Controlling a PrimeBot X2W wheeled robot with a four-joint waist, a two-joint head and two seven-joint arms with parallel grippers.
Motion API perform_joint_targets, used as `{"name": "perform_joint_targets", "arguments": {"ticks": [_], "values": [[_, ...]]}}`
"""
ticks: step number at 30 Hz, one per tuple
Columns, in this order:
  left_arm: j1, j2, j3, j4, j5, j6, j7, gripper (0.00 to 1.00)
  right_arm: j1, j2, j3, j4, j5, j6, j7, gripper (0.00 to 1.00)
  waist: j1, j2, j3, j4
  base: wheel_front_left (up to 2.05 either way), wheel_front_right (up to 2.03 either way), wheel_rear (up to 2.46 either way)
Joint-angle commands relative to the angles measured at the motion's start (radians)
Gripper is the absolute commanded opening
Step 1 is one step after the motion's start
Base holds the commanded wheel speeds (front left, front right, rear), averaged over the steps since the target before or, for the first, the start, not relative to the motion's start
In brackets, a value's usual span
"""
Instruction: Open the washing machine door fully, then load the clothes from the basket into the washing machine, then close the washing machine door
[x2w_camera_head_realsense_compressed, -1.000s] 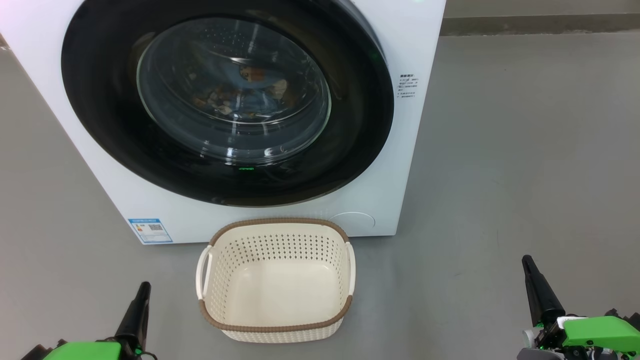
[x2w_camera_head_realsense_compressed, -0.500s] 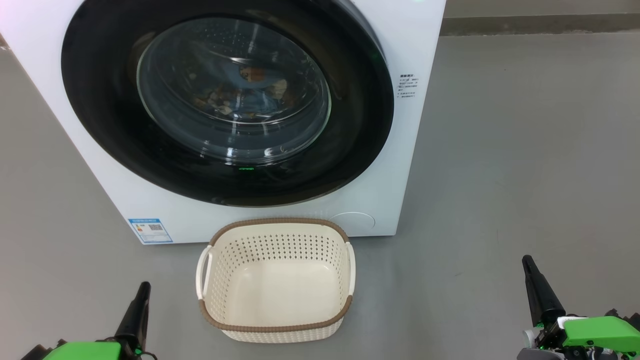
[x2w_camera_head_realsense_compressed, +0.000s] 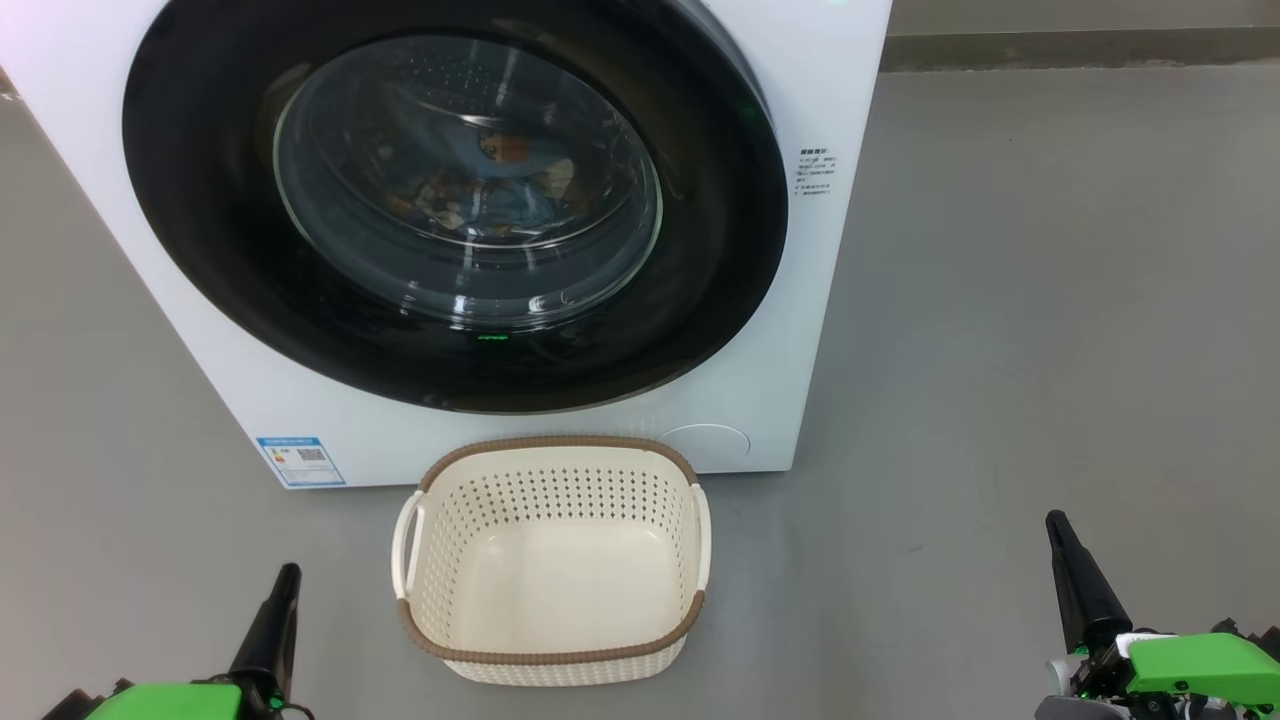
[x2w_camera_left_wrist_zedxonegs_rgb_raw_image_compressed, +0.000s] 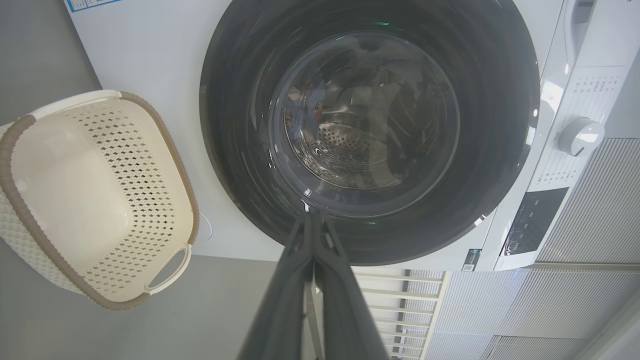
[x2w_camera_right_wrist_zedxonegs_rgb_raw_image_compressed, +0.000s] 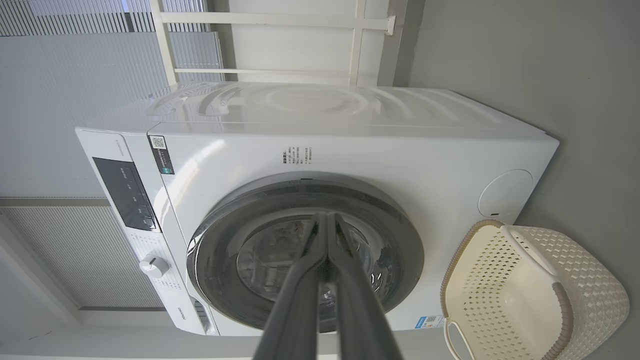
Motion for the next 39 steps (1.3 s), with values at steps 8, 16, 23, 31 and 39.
{"name": "perform_joint_targets", "arguments": {"ticks": [8, 16, 23, 31, 39], "values": [[-0.041, 0.012, 0.036, -0.029, -0.007, -0.003, 0.005, 0.0, -0.041, -0.001, 0.019, -0.025, 0.001, 0.002, 0.01, 0.0, 0.0, -0.0001, 0.0, 0.0, 0.0, 0.0, 0.0], [-0.041, 0.011, 0.036, -0.029, -0.007, -0.003, 0.006, 0.0, -0.041, -0.001, 0.017, -0.025, 0.0, 0.002, 0.011, 0.0, 0.0, -0.0001, 0.0, 0.0, 0.0, 0.0, 0.0], [-0.042, 0.011, 0.036, -0.029, -0.007, -0.003, 0.006, 0.0, -0.041, 0.0, 0.017, -0.025, -0.001, 0.002, 0.012, 0.0, 0.0, -0.0001, 0.0, 0.0, 0.0, 0.0, 0.0], [-0.042, 0.011, 0.036, -0.029, -0.007, -0.003, 0.006, 0.0, -0.041, 0.0, 0.016, -0.025, -0.001, 0.002, 0.012, 0.0, 0.0, -0.0001, 0.0, 0.0, 0.0, 0.0, 0.0], [-0.042, 0.011, 0.036, -0.029, -0.007, -0.003, 0.006, 0.0, -0.041, 0.001, 0.015, -0.025, -0.002, 0.002, 0.013, 0.0, 0.0, -0.0001, 0.0, 0.0, 0.0, 0.0, 0.0]]}}
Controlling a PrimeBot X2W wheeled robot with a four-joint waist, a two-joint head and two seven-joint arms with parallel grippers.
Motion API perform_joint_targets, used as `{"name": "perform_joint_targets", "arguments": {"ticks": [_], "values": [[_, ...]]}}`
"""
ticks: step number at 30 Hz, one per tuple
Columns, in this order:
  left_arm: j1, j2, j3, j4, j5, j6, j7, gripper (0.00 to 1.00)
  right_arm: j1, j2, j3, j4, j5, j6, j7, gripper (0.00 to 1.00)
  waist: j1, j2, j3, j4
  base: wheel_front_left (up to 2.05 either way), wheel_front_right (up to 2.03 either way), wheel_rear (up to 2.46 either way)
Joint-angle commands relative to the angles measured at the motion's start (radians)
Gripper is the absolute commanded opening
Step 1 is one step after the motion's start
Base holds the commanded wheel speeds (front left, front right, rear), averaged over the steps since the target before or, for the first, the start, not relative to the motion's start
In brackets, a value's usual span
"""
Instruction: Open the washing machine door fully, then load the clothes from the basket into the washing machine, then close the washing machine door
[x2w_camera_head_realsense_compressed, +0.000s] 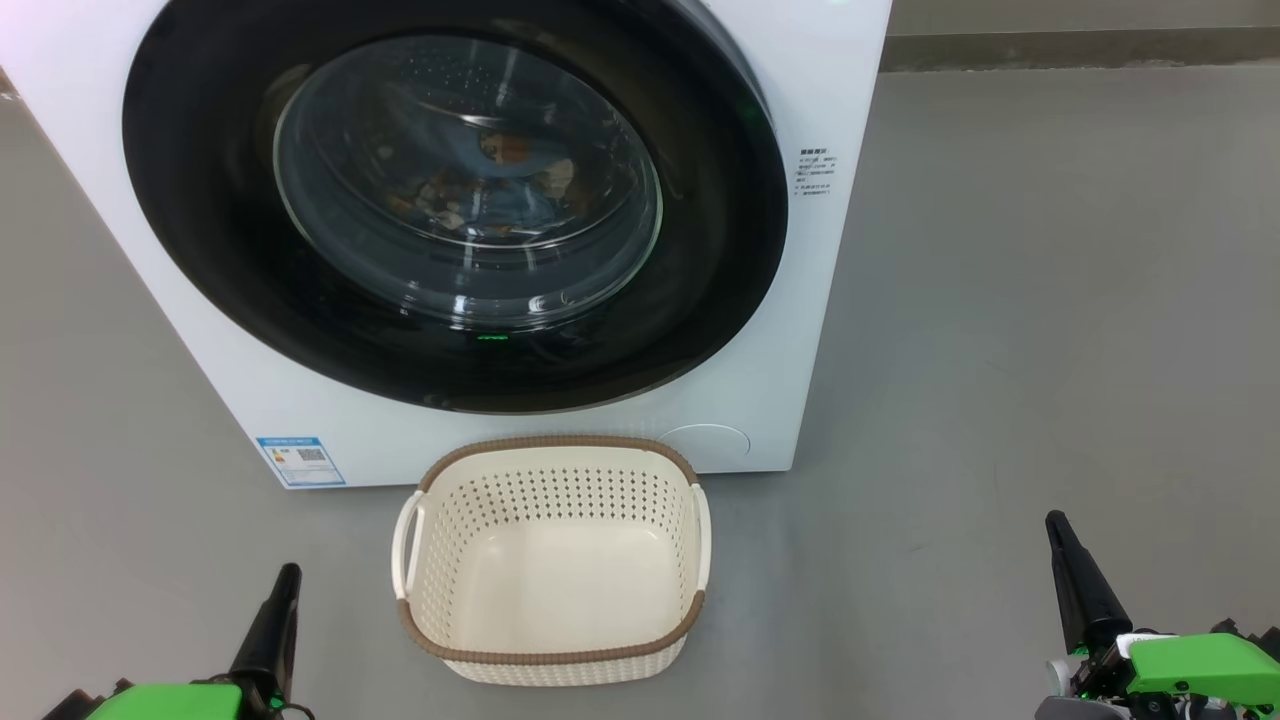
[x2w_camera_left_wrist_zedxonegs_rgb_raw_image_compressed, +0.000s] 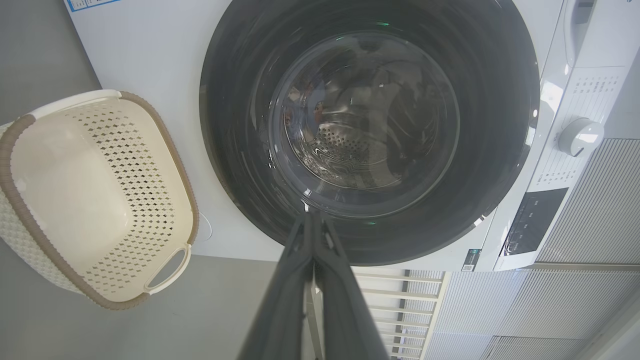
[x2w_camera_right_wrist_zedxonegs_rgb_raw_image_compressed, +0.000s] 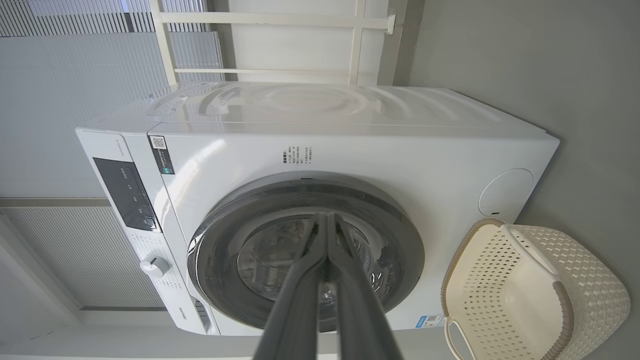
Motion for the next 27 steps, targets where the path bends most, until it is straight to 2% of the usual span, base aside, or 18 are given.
{"name": "perform_joint_targets", "arguments": {"ticks": [1, 27], "values": [[-0.042, 0.012, 0.036, -0.029, -0.007, -0.003, 0.006, 0.0, -0.041, -0.002, 0.021, -0.025, -0.001, 0.002, 0.006, 0.0, 0.0, 0.0, 0.0, 0.0, 0.0, 0.0, 0.0], [-0.042, 0.012, 0.036, -0.029, -0.006, -0.003, 0.006, 0.0, -0.041, -0.001, 0.019, -0.025, -0.003, 0.002, 0.007, 0.0, 0.0, 0.0, 0.0, 0.0, 0.0, 0.0, 0.0]]}}
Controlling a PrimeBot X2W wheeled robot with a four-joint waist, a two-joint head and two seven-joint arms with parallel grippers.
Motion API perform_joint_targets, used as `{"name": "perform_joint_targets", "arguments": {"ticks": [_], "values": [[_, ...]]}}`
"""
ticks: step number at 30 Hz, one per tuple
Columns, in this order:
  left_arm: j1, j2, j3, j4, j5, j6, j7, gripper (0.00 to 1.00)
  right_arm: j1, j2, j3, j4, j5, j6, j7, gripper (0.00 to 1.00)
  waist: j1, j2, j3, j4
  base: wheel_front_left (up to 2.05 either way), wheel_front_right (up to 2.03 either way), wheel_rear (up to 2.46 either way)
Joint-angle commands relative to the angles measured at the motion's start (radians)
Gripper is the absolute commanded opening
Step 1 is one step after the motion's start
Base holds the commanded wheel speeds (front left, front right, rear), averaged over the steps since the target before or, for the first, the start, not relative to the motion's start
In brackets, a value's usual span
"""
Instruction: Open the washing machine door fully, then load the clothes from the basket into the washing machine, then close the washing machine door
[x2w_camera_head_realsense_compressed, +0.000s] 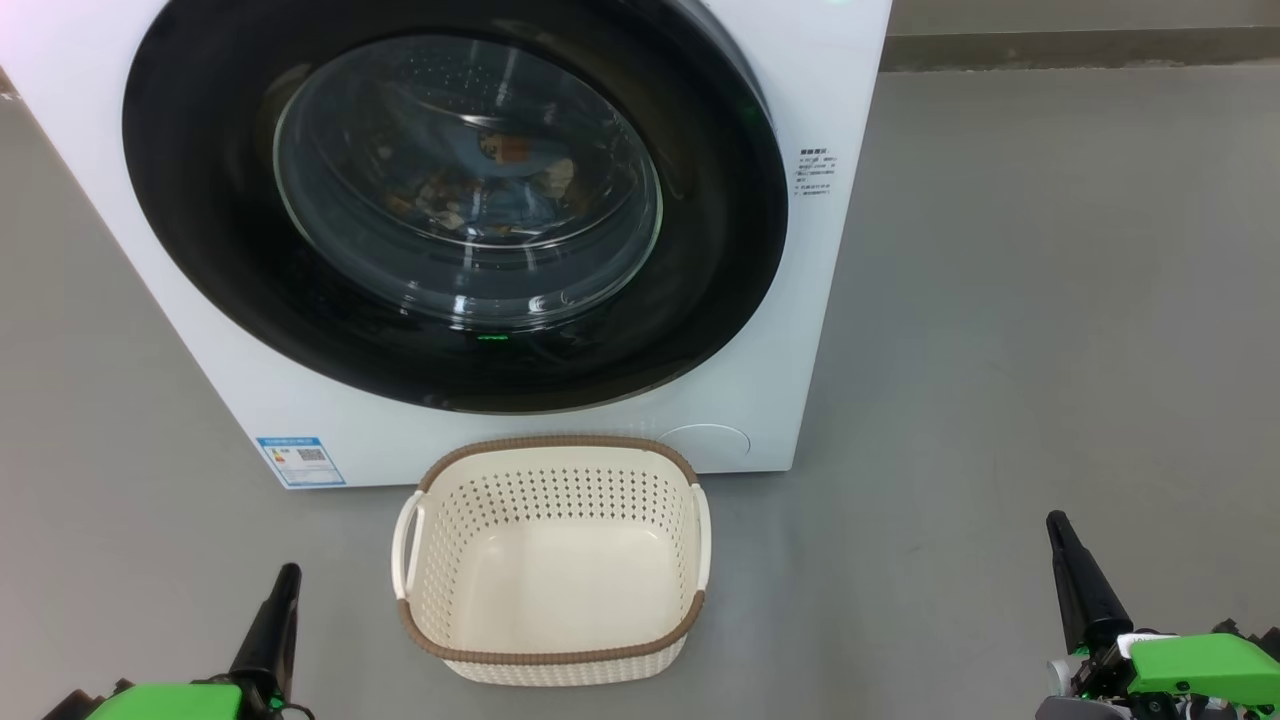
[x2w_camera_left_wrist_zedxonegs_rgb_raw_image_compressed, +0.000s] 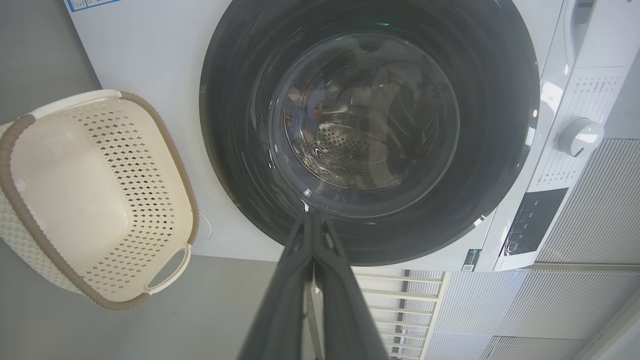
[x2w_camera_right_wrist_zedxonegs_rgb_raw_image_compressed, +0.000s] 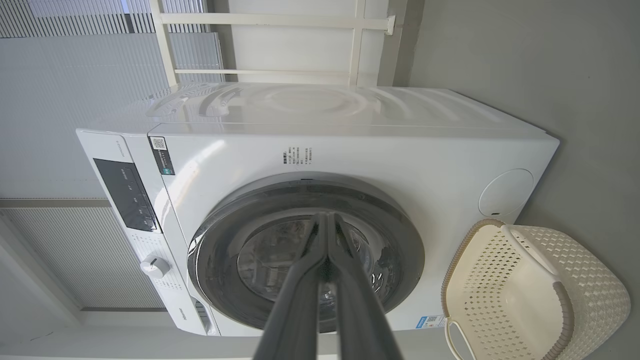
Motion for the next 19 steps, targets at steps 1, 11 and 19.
{"name": "perform_joint_targets", "arguments": {"ticks": [1, 11, 19], "values": [[-0.042, 0.012, 0.036, -0.029, -0.006, -0.003, 0.006, 0.0, -0.041, -0.002, 0.021, -0.025, -0.003, 0.002, 0.007, 0.0, 0.0, 0.0, 0.0, 0.0, 0.0, 0.0, 0.0], [-0.042, 0.012, 0.036, -0.029, -0.006, -0.003, 0.006, 0.0, -0.041, -0.002, 0.021, -0.025, -0.003, 0.002, 0.007, 0.0, 0.0, 0.0, 0.0, 0.0, 0.0, 0.0, 0.0], [-0.042, 0.012, 0.036, -0.029, -0.006, -0.003, 0.006, 0.0, -0.041, -0.001, 0.021, -0.025, -0.003, 0.002, 0.008, 0.0, 0.0, 0.0, 0.0, 0.0, 0.0, 0.0, 0.0]]}}
